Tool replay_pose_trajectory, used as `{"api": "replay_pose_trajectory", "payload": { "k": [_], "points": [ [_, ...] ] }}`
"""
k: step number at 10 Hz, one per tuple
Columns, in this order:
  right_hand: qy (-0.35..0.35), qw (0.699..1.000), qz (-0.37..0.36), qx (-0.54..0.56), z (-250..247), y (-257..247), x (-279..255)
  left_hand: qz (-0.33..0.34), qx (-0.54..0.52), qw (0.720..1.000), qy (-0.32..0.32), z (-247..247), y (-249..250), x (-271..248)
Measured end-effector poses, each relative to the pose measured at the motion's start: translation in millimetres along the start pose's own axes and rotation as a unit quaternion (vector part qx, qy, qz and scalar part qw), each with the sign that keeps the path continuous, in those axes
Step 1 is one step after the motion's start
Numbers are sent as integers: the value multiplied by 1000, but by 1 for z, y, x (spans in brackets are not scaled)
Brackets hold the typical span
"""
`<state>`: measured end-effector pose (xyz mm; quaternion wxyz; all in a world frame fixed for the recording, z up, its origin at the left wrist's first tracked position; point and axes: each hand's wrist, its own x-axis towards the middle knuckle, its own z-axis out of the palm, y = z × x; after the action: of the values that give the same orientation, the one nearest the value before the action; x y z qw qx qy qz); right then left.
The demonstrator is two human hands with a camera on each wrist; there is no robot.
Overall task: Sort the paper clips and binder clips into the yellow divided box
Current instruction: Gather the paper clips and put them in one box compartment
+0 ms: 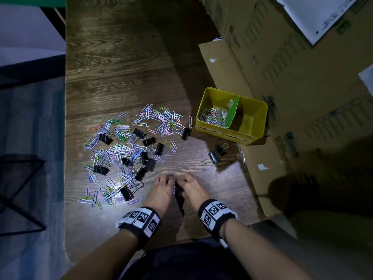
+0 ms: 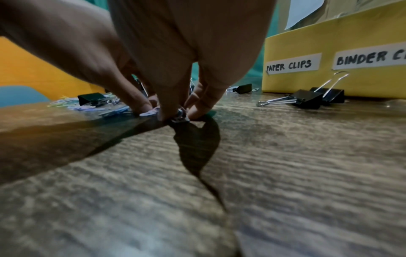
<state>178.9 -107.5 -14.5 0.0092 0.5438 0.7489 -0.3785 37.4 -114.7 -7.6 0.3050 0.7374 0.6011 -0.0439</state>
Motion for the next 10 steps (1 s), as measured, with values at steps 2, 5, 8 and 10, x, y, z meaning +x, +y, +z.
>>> {"api": "replay_pose_trajectory", "payload": {
  "k": [2, 5, 8, 10],
  "points": [
    [2, 998, 22, -57, -1, 3, -3, 80, 9, 997, -4, 2, -13, 8],
    [-57, 983, 2, -173, -8, -12, -7, 63, 30, 997, -28, -2, -8, 9],
    [-71, 969, -37, -233, -5, -20, -13, 75, -22, 996, -44, -14, -13, 13],
    [-98, 966, -66, -231, -16, -20, -9, 43, 21, 999, 3, -16, 1, 12]
  ]
}}
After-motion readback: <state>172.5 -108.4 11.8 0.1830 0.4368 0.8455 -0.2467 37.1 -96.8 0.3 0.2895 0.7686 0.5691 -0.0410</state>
